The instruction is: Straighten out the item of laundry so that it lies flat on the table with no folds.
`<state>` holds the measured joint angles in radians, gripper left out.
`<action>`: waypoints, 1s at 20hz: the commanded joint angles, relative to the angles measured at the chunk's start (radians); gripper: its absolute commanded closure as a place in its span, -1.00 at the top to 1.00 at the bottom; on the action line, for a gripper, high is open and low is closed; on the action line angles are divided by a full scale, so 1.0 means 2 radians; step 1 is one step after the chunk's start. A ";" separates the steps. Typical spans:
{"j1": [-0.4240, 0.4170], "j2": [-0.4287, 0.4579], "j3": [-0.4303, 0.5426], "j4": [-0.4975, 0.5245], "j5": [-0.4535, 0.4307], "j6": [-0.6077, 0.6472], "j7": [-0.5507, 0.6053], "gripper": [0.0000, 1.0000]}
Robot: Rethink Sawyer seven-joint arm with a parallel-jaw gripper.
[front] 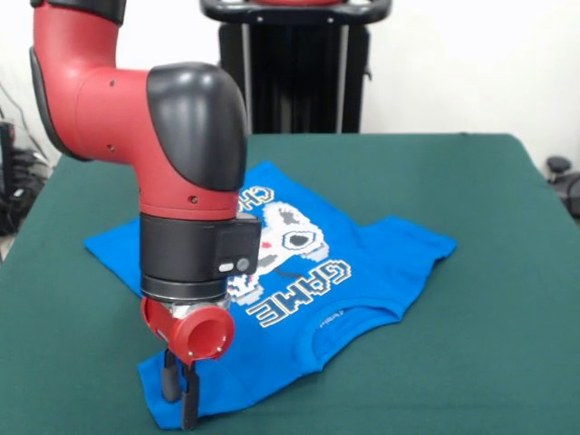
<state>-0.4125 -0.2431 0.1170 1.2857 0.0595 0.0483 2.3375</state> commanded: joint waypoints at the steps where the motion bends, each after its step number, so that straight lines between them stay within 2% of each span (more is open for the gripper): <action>1: 0.019 0.002 0.001 0.019 -0.003 0.071 0.022 1.00; 13: 0.016 -0.003 0.010 0.031 -0.005 0.065 0.024 1.00; 16: 0.019 -0.018 0.005 0.040 -0.003 0.076 0.026 1.00; 20: 0.019 -0.059 0.001 0.066 0.000 0.107 0.027 1.00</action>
<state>-0.4126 -0.2589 0.1170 1.2976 0.0595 0.0709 2.3375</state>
